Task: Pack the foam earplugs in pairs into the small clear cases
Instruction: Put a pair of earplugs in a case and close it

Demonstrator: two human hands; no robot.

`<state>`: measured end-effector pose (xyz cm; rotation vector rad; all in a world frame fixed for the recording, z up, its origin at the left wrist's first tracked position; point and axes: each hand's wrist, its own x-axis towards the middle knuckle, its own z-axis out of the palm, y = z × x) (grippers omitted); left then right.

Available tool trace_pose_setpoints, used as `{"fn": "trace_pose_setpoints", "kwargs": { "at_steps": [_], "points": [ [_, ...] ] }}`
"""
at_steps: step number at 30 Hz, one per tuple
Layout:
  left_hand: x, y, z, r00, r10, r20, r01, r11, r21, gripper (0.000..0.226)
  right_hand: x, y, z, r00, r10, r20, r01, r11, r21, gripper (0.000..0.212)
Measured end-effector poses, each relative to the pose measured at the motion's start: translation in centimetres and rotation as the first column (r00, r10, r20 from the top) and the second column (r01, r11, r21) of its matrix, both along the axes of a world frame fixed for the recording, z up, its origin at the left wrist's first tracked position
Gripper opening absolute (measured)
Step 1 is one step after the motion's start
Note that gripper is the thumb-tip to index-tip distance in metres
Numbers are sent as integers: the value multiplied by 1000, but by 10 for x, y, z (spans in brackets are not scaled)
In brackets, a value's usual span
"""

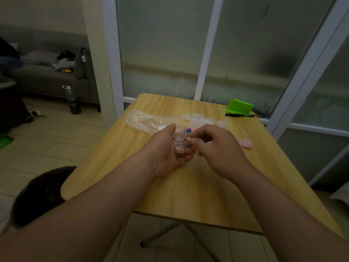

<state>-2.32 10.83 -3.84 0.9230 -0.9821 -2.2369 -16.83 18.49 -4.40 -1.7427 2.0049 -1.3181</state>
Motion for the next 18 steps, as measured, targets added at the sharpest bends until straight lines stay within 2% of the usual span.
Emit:
{"fn": "trace_pose_setpoints", "kwargs": {
  "at_steps": [2,4,8,16,18],
  "points": [
    [-2,1,-3,999,-44,-18,44,999,2,58,6,-2,-3,990,-6,-140,5,1000,-9,4],
    [-3,3,-3,997,-65,-35,65,998,5,58,9,-3,-5,983,1,-185,1,1000,11,9],
    [-1,8,0,994,-97,-45,97,995,-4,53,13,-4,-7,986,16,-166,-9,999,42,18],
    [3,5,-1,992,-108,-72,109,994,19,57,16,-6,-10,989,5,-146,-3,1000,13,19],
    [3,2,-2,991,-113,-75,115,993,25,55,13,-8,-10,998,0,-62,0,1000,8,12]
  ]
}}
